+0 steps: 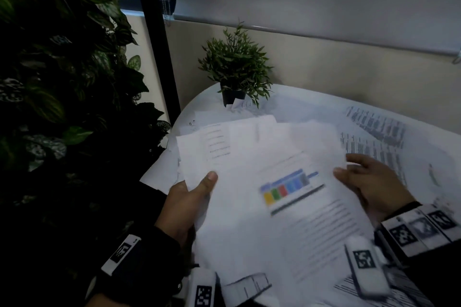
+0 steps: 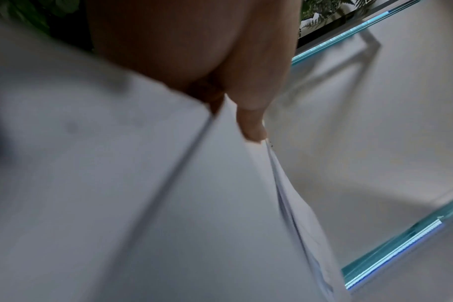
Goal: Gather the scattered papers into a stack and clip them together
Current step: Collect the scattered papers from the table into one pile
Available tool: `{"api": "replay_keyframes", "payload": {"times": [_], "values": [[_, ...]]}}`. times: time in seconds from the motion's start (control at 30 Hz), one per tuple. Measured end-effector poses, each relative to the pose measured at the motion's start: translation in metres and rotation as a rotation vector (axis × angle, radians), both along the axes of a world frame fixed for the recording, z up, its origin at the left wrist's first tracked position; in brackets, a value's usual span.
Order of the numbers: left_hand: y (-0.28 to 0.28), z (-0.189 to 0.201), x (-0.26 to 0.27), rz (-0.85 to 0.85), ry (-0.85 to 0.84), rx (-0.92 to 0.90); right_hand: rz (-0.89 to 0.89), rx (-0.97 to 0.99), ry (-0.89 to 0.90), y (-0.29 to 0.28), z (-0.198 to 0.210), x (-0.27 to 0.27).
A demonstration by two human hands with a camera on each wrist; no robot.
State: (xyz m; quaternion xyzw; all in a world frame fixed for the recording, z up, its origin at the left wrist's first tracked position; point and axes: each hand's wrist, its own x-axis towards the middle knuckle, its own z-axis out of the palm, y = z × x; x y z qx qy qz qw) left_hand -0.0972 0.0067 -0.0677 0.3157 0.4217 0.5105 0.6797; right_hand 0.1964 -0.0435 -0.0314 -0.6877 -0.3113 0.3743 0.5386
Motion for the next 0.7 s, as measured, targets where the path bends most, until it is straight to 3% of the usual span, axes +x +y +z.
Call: {"api": "replay_keyframes", "payload": {"times": [0.17,0.27,0.33,0.5,0.6,0.7], "values": [[-0.001,-0.003,-0.001,-0.072,0.064,0.032,-0.069,0.011,-0.08,0.006,-0.001,0.02],[0.001,-0.002,-0.003,-0.093,0.223,0.057,-0.029,0.032,-0.153,0.01,-0.011,0.0],[-0.001,-0.003,-0.002,-0.115,0.231,0.045,0.024,0.051,-0.176,0.012,-0.02,-0.019],[-0.009,0.009,0.0,-0.112,0.215,0.122,0.152,0.113,-0.001,0.011,-0.025,-0.032],[-0.012,0.036,-0.001,-0.174,0.242,0.38,0.337,0.091,0.205,0.009,-0.022,-0.022],[-0.02,0.079,0.011,-0.176,0.324,0.766,0.483,0.177,0.295,0.004,-0.005,-0.017]]}}
